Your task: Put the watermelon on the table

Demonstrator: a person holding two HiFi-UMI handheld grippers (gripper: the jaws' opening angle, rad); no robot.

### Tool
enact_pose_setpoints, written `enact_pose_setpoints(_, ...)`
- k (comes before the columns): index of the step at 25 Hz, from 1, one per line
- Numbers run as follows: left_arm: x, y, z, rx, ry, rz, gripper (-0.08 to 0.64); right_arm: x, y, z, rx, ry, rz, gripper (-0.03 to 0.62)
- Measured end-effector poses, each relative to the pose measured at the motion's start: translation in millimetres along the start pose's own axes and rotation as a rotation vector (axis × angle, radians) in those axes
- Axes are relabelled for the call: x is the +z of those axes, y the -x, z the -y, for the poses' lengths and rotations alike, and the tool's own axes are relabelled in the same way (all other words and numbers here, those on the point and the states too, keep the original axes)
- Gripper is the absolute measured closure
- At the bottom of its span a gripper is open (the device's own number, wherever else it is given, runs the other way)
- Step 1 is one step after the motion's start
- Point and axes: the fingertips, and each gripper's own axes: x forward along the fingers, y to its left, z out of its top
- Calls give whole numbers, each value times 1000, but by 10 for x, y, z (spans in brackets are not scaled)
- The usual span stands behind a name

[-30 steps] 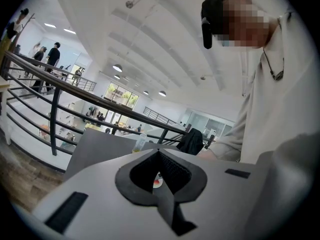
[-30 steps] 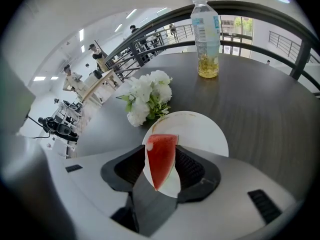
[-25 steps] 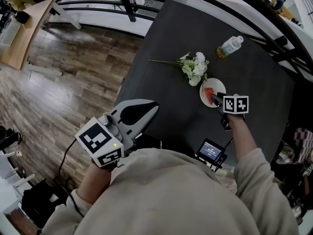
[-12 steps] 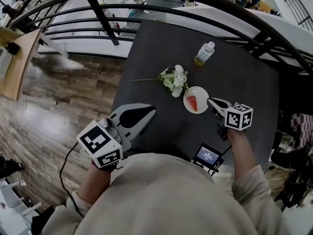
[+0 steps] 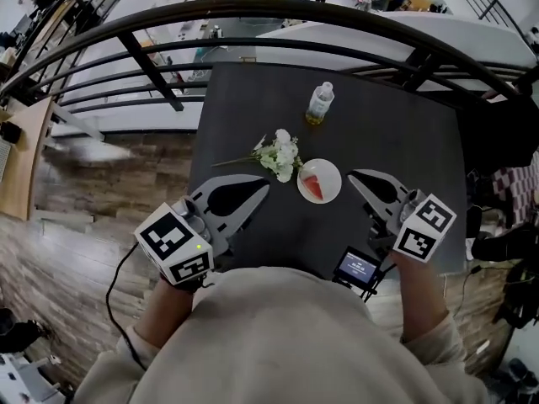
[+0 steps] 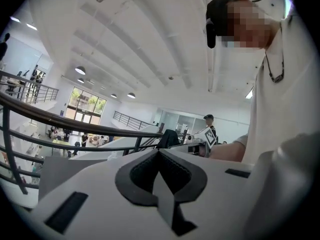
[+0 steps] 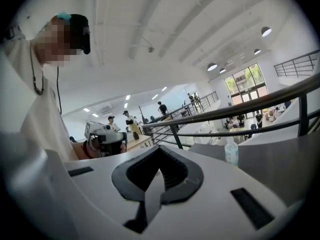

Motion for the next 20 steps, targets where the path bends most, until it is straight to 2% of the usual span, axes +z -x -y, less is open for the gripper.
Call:
enact_pose_setpoints(3,54,-96,37,-32,-18,0,555,230,125,-192,-2,29,66,578)
enact_pose_setpoints(6,98,-167,106,-62,-30,3,555,330,238,-301,-14,54,85,578)
enact_pose_setpoints(12,103,-225,166,-94,-40,10,555,213,341,-415,-38,49,79,578)
enact_pose_setpoints(20,119,-193,175,-95,-38,12,555,280,324,-456,-38,69,80,578)
